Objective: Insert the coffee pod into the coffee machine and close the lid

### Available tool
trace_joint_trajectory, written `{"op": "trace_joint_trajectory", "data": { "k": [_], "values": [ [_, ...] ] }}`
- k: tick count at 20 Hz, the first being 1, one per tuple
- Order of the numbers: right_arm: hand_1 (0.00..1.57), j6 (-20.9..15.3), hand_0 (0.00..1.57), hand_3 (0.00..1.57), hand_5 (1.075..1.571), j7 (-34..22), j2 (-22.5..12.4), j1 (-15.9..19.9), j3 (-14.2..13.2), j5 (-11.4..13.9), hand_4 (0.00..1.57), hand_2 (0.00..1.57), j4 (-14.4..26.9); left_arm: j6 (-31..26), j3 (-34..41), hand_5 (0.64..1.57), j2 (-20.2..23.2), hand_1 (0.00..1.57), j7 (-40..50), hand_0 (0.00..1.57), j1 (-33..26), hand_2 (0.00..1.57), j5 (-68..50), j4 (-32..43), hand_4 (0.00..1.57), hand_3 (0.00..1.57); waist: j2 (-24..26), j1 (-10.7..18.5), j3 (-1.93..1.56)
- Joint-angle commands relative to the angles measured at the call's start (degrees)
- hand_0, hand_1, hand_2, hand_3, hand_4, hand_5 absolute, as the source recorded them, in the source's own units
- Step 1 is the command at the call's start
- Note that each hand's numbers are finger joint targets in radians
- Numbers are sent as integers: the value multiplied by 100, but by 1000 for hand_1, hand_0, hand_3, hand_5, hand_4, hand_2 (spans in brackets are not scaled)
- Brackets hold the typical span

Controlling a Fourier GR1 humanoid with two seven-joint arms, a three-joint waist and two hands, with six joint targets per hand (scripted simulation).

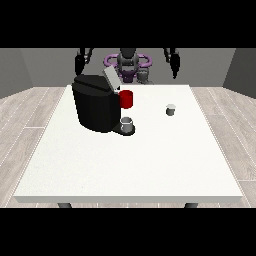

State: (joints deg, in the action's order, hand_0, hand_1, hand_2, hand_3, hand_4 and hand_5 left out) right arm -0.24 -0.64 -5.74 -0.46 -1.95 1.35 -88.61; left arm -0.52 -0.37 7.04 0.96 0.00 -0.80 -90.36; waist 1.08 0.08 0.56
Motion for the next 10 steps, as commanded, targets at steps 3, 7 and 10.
{"op": "trace_joint_trajectory", "data": {
  "k": [3, 7, 10],
  "values": [
    [0, -36, 0, 0, 1571, -471, 209, -57, 219, 22, 128, 0, -309, -394, 325, 1571, 111, 0, -804, 0, -40, 0, -211, 391, 311, 0, 98, -69, -54],
    [0, -310, 0, 0, 1571, 142, 266, -39, -314, -217, 128, 0, -307, -743, 567, 1571, 652, 0, -1045, 0, 120, 0, -219, 384, 311, 0, 104, -332, -56],
    [0, -521, 0, 0, 1571, 581, 556, -94, 88, -81, 94, 0, -344, -708, 846, 1571, 1051, 0, -1133, 0, 538, 0, 18, 743, 0, 0, -186, -511, -55]
  ]
}}
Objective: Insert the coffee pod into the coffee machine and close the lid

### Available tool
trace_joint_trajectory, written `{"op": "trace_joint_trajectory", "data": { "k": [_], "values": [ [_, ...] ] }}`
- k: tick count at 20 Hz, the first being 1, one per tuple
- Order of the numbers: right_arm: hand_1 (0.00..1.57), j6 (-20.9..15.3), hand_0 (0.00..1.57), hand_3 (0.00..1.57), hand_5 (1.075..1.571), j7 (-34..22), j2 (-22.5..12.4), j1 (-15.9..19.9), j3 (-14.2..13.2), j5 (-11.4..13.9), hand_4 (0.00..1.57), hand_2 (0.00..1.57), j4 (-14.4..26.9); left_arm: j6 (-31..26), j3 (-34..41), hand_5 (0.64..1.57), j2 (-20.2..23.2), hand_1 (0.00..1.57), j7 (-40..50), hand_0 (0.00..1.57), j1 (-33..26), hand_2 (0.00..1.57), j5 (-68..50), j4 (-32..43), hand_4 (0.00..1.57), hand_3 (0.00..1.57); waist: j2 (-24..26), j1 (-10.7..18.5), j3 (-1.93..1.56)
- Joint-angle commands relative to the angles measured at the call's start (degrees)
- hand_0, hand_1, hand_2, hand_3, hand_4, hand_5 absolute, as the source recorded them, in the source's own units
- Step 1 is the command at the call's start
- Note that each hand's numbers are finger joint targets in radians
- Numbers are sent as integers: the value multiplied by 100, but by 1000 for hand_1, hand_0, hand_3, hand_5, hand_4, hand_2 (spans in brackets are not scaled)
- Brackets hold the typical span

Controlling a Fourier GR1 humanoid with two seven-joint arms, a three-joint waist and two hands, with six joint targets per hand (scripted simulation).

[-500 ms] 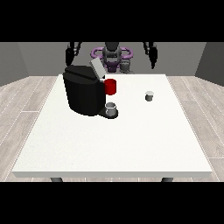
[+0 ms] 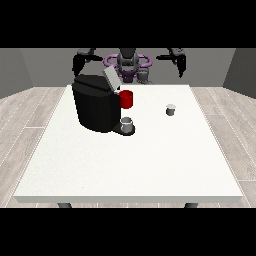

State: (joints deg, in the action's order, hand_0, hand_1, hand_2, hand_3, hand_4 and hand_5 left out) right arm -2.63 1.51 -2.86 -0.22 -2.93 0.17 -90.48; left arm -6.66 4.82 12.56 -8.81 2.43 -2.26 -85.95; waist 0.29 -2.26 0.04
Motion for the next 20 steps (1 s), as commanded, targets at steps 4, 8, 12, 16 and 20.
{"op": "trace_joint_trajectory", "data": {
  "k": [4, 8, 12, 16, 20],
  "values": [
    [0, -285, 0, 0, 1571, -234, 207, 323, 131, 62, 267, 0, -357, -145, 398, 1571, 719, 0, 288, 0, 831, 0, 307, 798, 0, 0, -256, -401, -2],
    [0, -82, 0, 0, 1571, 248, 203, 110, 284, 22, 177, 0, -420, -434, 586, 1571, 892, 0, 312, 0, 1186, 0, 166, 1504, 0, 0, -441, -682, -2],
    [0, -5, 0, 0, 1571, 691, 144, 243, 162, -200, 186, 0, -2, -243, 525, 1571, 858, 0, 114, 0, 1545, 0, 491, 1991, 0, 0, -799, -622, -4],
    [0, -275, 0, 0, 1571, 261, 250, 430, 382, -17, 233, 0, -308, -507, 726, 1571, 1102, 0, -53, 0, 1821, 0, 462, 2871, 0, 0, -881, -606, -2],
    [0, -266, 0, 0, 1571, 268, 261, 558, 406, -106, 259, 0, -432, -640, 1024, 1571, 1630, 0, -610, 0, 2105, 0, 561, 3590, 0, 0, -1403, -749, 0]
  ]
}}
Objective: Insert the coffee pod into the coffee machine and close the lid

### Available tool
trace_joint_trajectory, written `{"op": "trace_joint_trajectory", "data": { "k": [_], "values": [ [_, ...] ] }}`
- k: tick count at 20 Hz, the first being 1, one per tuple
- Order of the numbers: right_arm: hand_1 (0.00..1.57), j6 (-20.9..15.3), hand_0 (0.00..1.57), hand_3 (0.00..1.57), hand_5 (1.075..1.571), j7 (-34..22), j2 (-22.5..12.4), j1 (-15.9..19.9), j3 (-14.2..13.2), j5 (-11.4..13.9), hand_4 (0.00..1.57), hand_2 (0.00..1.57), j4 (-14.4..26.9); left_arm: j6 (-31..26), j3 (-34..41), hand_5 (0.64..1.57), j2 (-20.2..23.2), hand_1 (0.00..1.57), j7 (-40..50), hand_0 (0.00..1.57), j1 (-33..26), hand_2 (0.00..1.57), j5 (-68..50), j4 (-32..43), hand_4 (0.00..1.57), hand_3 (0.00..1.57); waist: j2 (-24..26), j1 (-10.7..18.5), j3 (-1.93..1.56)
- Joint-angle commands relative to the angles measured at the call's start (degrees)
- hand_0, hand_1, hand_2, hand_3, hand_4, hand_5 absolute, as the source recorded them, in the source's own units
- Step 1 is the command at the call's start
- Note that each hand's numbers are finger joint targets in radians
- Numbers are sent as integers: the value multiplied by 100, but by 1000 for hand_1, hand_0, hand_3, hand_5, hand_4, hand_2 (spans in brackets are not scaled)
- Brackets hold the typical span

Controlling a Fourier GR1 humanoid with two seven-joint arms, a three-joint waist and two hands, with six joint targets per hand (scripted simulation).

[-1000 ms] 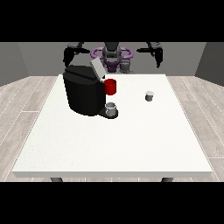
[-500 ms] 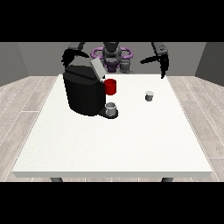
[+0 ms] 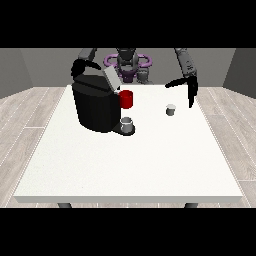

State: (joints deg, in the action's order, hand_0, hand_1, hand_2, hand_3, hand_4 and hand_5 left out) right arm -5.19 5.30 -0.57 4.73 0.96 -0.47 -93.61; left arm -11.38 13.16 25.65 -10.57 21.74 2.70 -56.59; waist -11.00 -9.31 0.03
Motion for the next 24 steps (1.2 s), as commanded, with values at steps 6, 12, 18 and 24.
{"op": "trace_joint_trajectory", "data": {
  "k": [6, 12, 18, 24],
  "values": [
    [0, -91, 0, 0, 1571, -347, -89, 422, -118, 5, 397, 0, 175, 255, -239, 1571, 94, 0, -322, 0, 510, 0, 702, 1049, 0, 0, -247, -40, 1],
    [0, -566, 0, 0, 1571, -696, 53, 599, -36, 314, 407, 0, 698, 435, -701, 1571, -93, 105, -34, 105, 631, 502, 1260, 1152, 0, 0, 49, 253, -1],
    [0, -567, 0, 0, 1571, -518, -84, 874, -316, 305, 410, 0, 979, 536, -714, 1571, -58, 758, -199, 758, 868, 820, 1527, 1670, 0, 513, -123, 255, -2],
    [0, -430, 0, 0, 1571, -416, -5, 711, -112, 279, 386, 0, 838, 733, -850, 1571, 235, 568, -484, 568, 1047, 698, 2020, 2077, 0, 414, -241, 32, -1]
  ]
}}
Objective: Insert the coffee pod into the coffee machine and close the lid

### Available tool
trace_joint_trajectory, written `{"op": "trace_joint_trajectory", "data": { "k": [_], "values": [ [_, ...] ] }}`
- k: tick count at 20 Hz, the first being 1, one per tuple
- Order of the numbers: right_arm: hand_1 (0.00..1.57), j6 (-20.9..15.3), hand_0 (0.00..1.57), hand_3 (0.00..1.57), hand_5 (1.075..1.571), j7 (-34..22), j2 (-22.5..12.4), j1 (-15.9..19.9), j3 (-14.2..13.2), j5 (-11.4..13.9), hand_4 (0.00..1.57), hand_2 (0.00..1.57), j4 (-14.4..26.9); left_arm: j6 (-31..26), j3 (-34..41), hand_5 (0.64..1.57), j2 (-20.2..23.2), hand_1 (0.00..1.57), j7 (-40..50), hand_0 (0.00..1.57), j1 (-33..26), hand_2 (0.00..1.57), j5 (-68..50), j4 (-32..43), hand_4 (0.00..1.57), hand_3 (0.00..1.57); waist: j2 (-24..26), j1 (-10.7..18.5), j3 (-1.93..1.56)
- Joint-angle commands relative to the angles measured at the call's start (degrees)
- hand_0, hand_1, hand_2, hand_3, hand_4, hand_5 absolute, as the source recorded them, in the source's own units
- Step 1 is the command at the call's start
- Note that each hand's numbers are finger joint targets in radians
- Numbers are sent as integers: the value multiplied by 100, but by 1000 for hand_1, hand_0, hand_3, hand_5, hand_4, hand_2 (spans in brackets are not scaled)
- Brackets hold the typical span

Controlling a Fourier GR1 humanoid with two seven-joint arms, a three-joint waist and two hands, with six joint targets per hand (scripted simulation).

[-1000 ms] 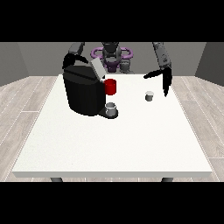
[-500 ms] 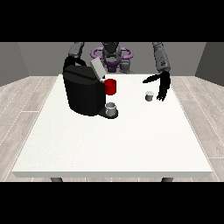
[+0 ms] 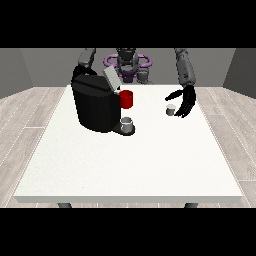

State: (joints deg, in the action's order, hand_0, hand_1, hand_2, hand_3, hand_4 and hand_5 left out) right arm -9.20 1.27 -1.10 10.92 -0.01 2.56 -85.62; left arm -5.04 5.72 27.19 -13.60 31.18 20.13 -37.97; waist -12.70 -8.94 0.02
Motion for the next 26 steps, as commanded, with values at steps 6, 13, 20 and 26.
{"op": "trace_joint_trajectory", "data": {
  "k": [6, 13, 20, 26],
  "values": [
    [0, -304, 0, 0, 1571, -72, 104, 274, 113, 12, 476, 0, 73, 793, -199, 1571, -57, 695, -374, 695, 336, 831, 687, 348, 0, 592, -176, 48, 0],
    [0, -160, 0, 0, 1571, -197, 10, 438, -147, -115, 515, 0, 134, 1110, -156, 1571, -20, 836, -653, 836, 427, 974, 916, 680, 380, 748, -171, 111, -1],
    [0, 144, 0, 0, 1571, 73, -114, 47, -155, -371, 515, 0, 128, 1283, -343, 1571, 19, 1028, -277, 1028, 534, 1112, 1354, 927, 287, 890, 39, -136, -3],
    [0, 110, 0, 0, 1571, 209, 12, 57, -154, -397, 398, 0, 346, 1008, -258, 1571, -35, 1424, -682, 1424, 937, 1457, 1249, 784, 564, 1423, 59, -105, -3]
  ]
}}
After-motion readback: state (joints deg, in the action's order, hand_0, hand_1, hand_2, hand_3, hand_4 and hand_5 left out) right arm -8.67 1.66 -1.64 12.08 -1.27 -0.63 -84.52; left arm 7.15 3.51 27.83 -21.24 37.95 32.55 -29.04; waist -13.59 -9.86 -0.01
